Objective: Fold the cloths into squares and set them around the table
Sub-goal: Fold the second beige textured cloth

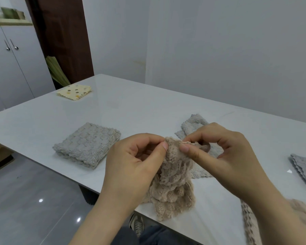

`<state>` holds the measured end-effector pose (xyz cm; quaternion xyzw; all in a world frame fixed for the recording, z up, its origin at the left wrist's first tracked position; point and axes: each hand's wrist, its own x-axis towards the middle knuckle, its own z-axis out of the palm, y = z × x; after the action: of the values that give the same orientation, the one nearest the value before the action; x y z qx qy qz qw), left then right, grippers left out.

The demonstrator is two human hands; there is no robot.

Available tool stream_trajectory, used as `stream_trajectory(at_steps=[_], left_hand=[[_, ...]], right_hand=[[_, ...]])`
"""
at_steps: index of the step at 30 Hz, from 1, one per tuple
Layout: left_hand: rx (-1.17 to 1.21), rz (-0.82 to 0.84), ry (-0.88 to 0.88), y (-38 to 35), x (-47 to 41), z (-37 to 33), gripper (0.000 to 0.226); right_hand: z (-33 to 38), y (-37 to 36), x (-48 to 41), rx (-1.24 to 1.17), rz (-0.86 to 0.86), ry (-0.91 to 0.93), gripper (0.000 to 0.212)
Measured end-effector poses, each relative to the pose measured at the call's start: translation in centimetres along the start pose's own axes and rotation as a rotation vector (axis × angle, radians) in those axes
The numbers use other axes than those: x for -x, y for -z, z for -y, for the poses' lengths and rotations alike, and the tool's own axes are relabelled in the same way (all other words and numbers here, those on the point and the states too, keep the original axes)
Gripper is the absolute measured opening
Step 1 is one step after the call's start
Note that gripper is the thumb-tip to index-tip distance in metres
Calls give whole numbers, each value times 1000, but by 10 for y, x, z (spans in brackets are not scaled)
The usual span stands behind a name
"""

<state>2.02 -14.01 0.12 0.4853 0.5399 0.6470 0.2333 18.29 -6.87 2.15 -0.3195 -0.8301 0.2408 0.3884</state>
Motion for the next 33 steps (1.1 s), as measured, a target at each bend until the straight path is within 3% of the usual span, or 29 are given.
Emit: stream_trajectory(at_steps=[10, 23, 27, 33], left_hand=[[-81, -69, -48, 12, -21, -1, 19], [-106, -157, -100, 19, -46, 0, 19], [-90, -163, -96, 19, -52, 0, 15], [-1, -177, -104, 15, -66, -11, 13]], right_hand=[[-8, 29, -17, 332, 153, 215, 25], [-6, 60, -24, 578, 170, 207, 21], [0, 66, -30, 509, 125, 186, 25], [15, 74, -45, 291, -44, 135, 14]])
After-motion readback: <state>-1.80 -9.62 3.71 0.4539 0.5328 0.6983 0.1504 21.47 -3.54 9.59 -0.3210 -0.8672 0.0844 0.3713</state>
